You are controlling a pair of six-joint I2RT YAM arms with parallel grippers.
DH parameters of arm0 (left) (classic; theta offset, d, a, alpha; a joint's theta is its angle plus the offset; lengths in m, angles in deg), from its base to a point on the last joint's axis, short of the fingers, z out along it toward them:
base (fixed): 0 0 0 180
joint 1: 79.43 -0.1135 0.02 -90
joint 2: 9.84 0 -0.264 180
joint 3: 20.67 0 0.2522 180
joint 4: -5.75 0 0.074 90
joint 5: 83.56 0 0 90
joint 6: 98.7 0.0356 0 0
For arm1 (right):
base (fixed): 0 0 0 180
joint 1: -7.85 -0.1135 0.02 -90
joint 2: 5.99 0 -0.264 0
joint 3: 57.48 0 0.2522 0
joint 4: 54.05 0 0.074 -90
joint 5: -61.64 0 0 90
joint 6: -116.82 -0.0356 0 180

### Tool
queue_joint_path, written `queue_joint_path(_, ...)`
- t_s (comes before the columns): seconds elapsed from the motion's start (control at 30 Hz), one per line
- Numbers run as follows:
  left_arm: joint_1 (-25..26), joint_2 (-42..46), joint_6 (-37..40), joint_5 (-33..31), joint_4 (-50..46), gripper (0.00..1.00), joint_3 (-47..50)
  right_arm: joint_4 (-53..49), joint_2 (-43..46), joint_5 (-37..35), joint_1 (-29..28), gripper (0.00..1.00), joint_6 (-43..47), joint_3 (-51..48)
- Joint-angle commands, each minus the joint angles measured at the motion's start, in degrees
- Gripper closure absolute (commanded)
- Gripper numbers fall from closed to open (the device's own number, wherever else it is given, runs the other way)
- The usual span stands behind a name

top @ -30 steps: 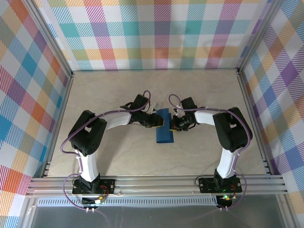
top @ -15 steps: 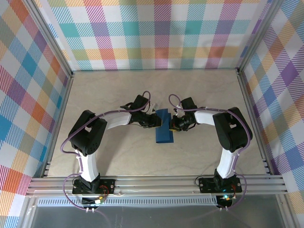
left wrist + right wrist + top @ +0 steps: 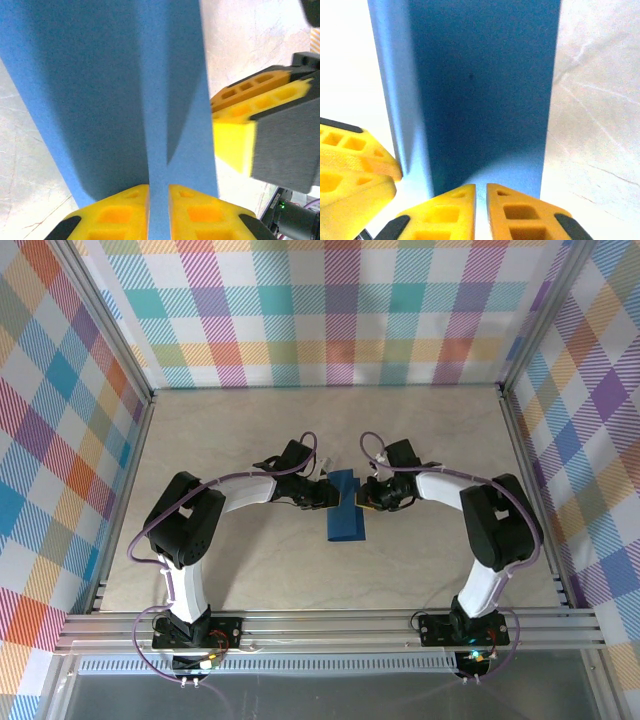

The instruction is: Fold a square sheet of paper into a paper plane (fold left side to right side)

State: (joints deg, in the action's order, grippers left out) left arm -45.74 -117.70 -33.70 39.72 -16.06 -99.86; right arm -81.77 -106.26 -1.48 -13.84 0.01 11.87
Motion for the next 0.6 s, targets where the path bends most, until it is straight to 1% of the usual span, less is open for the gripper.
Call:
queue_joint_path(0.0,0.6,0.6,0.9,-0.4,-1.4,0.81,0.2,-2.4,3.5,-0.8,2.0,0.81,1.2,-1.4)
queue_joint_path(0.13,0.6,0.7,0.8,-0.5,-1.4,0.81,0.3,-1.8,6.3,1.3,3.1,0.70,1.6,-2.7)
queue_joint_path(0.23,0.6,0.7,0.8,-0.5,-1.2,0.81,0.3,1.7,7.0,5.6,3.2,0.59,0.4,-3.6)
queue_joint_path(0.3,0.6,0.6,0.8,-0.5,-1.1,0.81,0.3,4.7,6.3,8.7,3.2,0.53,-1.1,-4.1)
queue_joint_path(0.37,0.6,0.5,0.8,-0.4,-1.0,0.81,0.4,8.1,4.7,11.0,3.1,0.50,-3.0,-4.6)
queue_joint_path(0.43,0.6,0.6,0.7,-0.3,-0.9,0.81,0.4,10.2,2.9,12.4,2.7,0.50,-4.2,-4.4)
queue_joint_path(0.57,0.6,0.6,0.7,-0.4,-1.0,0.81,0.4,11.8,0.3,13.0,1.5,0.49,-4.8,-3.4)
